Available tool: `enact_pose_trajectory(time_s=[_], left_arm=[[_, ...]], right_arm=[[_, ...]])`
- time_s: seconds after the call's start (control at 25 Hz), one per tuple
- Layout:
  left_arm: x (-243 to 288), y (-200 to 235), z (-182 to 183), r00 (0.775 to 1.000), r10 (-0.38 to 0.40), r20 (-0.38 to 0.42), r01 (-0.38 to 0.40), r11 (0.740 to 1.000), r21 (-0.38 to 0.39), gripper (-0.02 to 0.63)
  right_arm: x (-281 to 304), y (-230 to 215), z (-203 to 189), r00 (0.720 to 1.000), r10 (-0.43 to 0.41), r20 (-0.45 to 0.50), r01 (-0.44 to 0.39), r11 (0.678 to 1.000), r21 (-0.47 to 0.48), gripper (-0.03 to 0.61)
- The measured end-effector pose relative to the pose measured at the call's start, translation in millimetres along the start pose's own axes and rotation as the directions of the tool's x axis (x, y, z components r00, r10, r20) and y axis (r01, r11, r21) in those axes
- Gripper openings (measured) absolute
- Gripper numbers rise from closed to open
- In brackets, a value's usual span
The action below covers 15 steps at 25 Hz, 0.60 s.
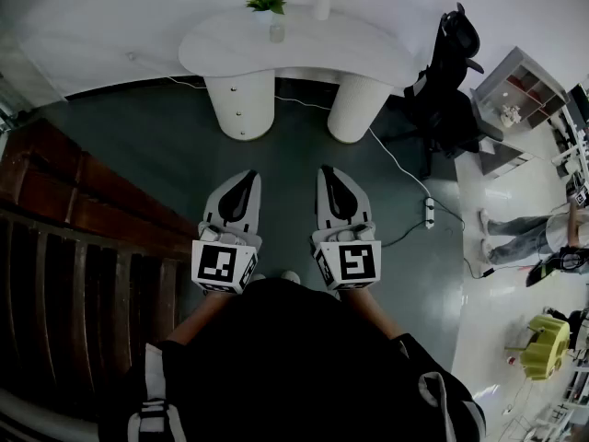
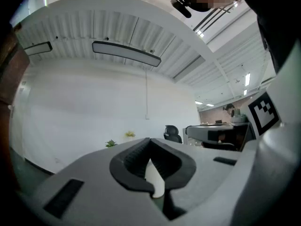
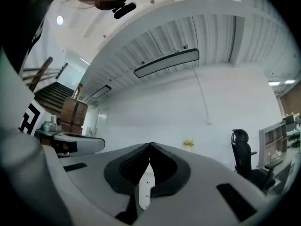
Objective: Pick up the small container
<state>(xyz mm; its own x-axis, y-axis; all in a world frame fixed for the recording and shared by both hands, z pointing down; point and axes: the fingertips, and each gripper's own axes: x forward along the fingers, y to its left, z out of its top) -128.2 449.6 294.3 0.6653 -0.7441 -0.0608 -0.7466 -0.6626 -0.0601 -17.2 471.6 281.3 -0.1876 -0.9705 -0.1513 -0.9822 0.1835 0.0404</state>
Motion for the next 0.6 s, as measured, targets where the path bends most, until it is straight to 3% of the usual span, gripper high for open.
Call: enact_pose_trajectory(time_s=[0.6], left_arm=[[41.2, -11.2, -0.2, 0.999, 0.028, 0.016, -0.028, 1.0, -0.013, 0.006]], right_arm=[[19.7, -37.6, -4.4, 0.998, 0.051, 0.037, -0.052, 0.998, 0.021, 0.021]])
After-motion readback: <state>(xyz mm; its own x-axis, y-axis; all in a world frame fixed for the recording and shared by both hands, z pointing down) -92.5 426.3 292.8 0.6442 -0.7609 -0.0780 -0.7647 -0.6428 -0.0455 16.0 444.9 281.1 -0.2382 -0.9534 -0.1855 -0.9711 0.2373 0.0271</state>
